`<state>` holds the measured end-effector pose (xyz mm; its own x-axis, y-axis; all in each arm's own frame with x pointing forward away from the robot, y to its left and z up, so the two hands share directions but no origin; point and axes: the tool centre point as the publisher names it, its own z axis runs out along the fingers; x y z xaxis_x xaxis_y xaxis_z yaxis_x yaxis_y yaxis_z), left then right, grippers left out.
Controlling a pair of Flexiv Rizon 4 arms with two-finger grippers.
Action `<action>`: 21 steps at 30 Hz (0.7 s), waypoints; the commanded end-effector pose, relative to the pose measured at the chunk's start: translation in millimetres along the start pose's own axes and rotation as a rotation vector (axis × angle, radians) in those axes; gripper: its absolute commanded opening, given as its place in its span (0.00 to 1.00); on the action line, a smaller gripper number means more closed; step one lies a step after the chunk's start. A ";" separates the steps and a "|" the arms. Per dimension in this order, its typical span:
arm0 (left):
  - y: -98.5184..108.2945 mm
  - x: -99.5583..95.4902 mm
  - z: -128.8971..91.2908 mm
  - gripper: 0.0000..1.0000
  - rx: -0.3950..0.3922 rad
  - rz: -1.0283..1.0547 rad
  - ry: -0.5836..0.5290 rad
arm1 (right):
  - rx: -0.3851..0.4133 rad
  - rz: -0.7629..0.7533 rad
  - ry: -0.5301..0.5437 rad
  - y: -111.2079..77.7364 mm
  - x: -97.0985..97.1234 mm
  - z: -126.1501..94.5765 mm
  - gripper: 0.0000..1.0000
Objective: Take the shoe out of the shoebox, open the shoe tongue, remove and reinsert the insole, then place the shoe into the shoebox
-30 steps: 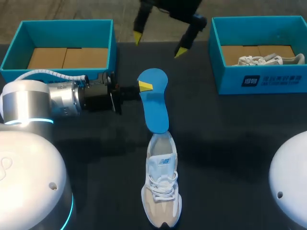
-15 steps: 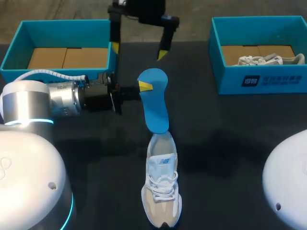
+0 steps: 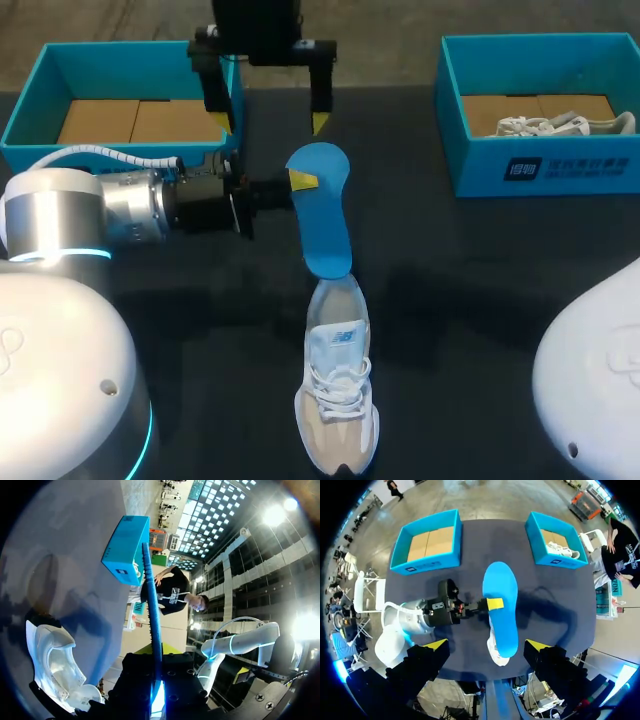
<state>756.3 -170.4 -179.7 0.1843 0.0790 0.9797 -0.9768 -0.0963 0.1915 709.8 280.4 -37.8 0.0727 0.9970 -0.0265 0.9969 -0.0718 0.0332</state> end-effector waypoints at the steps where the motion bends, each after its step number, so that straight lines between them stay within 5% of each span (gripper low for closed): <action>1: 1.1 -0.2 -0.8 0.00 0.000 0.000 -0.002 | -0.018 0.005 0.217 0.9 -20.3 -3.8 1.00; 14: 1.1 -0.2 -0.8 0.00 0.000 0.000 -0.002 | 0.101 -0.016 0.793 12.8 -55.7 0.1 1.00; 21: 1.1 -0.2 -0.8 0.00 0.000 0.000 -0.002 | 0.108 -0.046 0.950 14.3 -62.3 1.7 1.00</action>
<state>756.2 -170.4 -179.6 0.1841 0.0791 0.9797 -0.9767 -0.0968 0.1914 719.4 228.5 -33.0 0.0253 0.9734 0.2275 0.9987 -0.0147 -0.0482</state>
